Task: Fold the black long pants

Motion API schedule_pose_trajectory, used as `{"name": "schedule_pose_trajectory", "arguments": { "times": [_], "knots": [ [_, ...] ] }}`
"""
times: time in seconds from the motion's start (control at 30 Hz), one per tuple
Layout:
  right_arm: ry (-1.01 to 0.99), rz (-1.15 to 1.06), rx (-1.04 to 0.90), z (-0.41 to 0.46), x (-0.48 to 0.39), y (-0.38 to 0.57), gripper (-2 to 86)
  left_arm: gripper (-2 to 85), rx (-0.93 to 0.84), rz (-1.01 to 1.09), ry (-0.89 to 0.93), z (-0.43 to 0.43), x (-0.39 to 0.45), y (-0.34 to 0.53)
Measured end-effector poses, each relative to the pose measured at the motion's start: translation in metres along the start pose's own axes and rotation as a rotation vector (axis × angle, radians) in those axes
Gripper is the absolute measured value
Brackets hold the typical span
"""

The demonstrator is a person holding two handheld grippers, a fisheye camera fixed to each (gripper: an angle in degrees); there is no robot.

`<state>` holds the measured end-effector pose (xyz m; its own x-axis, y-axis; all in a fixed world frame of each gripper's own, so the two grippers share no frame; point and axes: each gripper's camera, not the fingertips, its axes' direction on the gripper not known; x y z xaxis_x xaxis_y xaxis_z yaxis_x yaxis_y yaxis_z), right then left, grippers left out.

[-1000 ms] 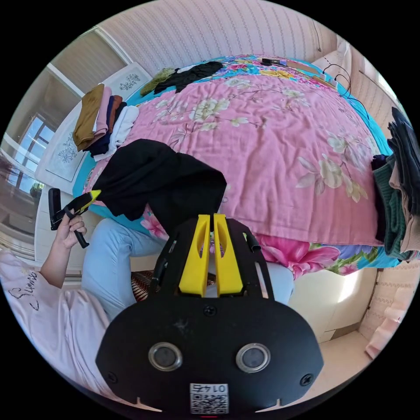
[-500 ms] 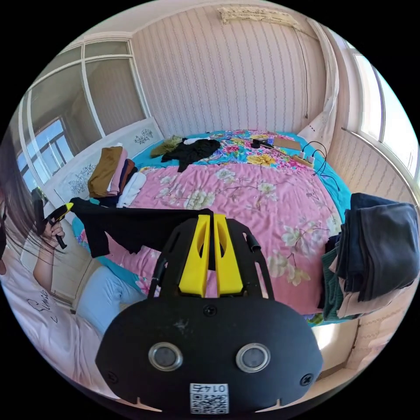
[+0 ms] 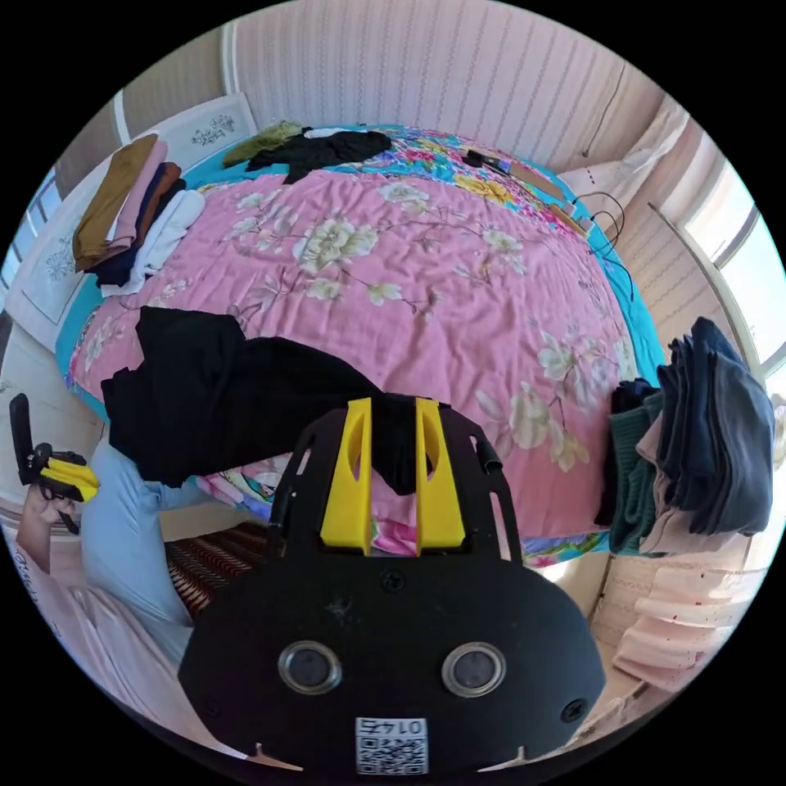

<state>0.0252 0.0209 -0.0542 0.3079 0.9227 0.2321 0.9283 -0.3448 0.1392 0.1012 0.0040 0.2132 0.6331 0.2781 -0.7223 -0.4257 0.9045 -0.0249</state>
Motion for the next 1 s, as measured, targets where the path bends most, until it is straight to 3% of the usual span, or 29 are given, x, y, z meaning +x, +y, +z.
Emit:
{"name": "schedule_pose_trajectory", "arguments": {
  "times": [0.13,0.17,0.37,0.5,0.6,0.87,1.0],
  "knots": [
    [-0.314,-0.155,0.113,-0.001,-0.044,-0.045,8.2,3.2,0.179,-0.072,-0.510,-0.046,-0.034,-0.011],
    [-0.417,-0.207,0.125,0.004,-0.067,-0.062,8.3,4.2,0.197,-0.139,-0.537,-0.049,-0.055,-0.016],
    [-0.547,-0.428,0.027,0.052,-0.191,-0.124,10.7,6.8,0.272,-0.378,-0.409,-0.034,-0.123,-0.029],
    [-0.495,-0.456,-0.114,0.092,-0.222,-0.139,10.2,7.2,0.359,-0.507,-0.233,-0.036,-0.147,-0.019],
    [-0.521,-0.432,-0.110,0.093,-0.205,-0.141,4.5,7.1,0.410,-0.459,-0.222,-0.043,-0.141,-0.010],
    [-0.623,-0.353,-0.050,0.074,-0.165,-0.138,1.7,9.5,0.436,-0.465,-0.197,-0.046,-0.142,0.010],
    [-0.681,-0.320,-0.045,0.067,-0.153,-0.137,1.1,0.4,0.315,-0.443,-0.172,-0.044,-0.141,0.006]
  ]
}}
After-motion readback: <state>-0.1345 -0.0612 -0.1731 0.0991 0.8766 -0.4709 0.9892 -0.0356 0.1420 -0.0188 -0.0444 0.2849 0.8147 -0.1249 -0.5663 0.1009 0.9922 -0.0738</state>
